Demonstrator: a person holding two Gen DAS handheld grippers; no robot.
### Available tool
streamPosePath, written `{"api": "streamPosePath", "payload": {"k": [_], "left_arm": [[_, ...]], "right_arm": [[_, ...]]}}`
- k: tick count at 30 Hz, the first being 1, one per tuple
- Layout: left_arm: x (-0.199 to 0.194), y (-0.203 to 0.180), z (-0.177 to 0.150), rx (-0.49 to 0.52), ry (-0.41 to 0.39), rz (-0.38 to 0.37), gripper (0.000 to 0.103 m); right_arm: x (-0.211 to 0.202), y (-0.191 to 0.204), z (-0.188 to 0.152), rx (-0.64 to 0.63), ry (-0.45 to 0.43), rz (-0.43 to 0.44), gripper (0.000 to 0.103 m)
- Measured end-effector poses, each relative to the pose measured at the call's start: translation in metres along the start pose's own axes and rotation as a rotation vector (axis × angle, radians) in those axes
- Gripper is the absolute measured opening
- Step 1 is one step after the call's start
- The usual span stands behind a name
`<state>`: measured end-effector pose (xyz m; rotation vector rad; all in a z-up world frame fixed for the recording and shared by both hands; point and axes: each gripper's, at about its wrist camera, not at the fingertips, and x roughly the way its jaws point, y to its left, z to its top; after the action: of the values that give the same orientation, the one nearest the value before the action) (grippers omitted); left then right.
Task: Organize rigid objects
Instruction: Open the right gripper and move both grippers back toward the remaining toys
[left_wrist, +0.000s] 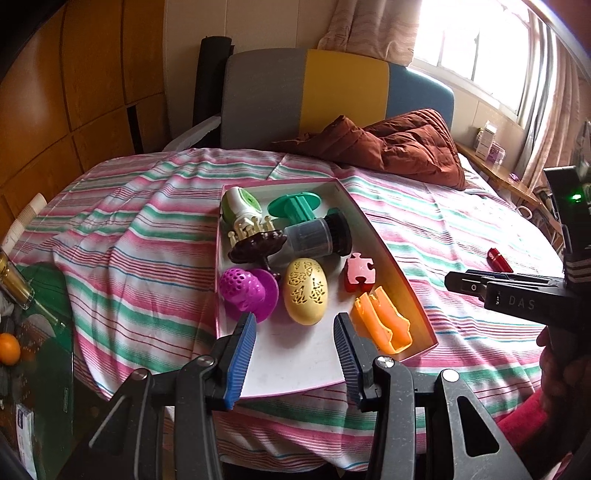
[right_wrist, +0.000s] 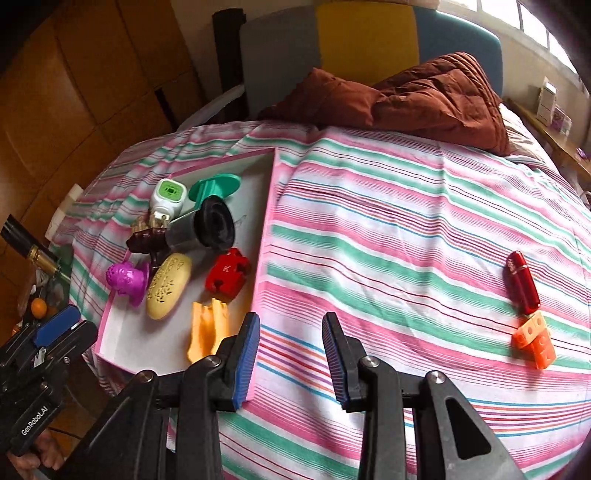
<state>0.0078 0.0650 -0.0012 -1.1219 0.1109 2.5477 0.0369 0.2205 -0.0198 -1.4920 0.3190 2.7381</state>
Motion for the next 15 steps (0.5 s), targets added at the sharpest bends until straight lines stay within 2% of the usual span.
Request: {"api": "streamPosePath", "payload": {"k": [8, 15], "left_arm": [[0.000, -0.021, 0.010, 0.049, -0.015, -0.025, 0.045], [0.003, -0.046, 0.019, 0.099, -0.020, -0.056, 0.045]], "right_arm": [[-0.005, -0.032, 0.002, 0.052, -0.005, -0.047, 0.035], [-0.017, -0.078, 0.006, 0.113, -0.015, -0.127, 0.035]]}}
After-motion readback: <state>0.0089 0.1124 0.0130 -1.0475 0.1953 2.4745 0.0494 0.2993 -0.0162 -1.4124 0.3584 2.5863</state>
